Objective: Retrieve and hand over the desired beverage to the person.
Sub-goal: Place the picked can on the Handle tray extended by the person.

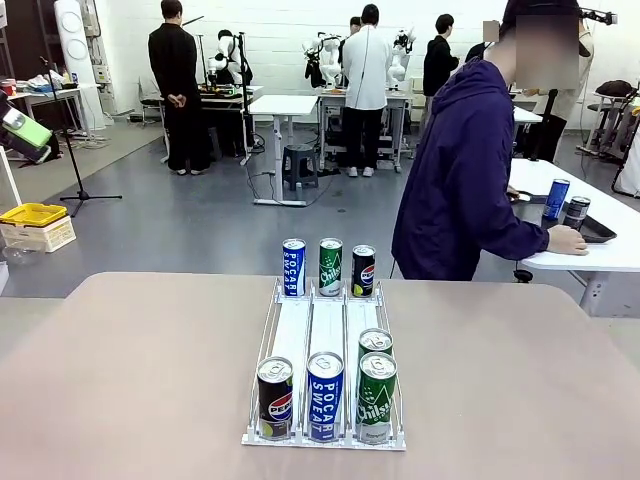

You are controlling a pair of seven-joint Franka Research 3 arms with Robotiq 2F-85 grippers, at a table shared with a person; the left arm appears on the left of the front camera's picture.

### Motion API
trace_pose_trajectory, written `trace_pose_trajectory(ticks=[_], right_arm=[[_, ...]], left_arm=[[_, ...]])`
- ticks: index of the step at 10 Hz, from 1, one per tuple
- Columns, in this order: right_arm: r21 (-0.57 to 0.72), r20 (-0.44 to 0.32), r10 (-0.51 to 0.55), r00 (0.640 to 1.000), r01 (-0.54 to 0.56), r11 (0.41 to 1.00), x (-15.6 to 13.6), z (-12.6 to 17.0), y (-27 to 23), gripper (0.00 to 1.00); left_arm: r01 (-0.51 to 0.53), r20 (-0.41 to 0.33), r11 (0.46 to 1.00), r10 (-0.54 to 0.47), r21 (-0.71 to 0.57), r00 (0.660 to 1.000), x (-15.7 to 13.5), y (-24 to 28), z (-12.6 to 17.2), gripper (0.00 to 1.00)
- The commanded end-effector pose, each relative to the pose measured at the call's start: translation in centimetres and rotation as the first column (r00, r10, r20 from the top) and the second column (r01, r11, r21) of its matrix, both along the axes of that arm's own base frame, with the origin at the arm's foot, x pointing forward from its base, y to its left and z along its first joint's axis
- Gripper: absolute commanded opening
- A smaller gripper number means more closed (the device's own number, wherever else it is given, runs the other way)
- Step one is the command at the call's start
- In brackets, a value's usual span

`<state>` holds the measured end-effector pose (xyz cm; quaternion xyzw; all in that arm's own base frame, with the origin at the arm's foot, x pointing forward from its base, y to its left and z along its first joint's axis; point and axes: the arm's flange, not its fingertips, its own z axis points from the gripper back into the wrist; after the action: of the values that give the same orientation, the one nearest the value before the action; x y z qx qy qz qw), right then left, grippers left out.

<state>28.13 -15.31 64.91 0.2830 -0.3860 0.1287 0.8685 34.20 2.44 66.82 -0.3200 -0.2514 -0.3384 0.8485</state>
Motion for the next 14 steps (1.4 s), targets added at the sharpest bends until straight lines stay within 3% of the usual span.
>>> trace_pose_trajectory(ticks=[1,14], right_arm=[[0.026,0.015,0.020,1.000,-0.021,0.999,0.17,-0.12,0.06,1.00],[0.026,0.015,0.020,1.000,-0.021,0.999,0.17,-0.12,0.06,1.00]], left_arm=[[0.018,0.025,1.000,-0.017,-0.018,1.000,0.18,0.05,-0.20,1.00],[0.018,0.025,1.000,-0.017,-0.018,1.000,0.18,0.05,-0.20,1.00]])
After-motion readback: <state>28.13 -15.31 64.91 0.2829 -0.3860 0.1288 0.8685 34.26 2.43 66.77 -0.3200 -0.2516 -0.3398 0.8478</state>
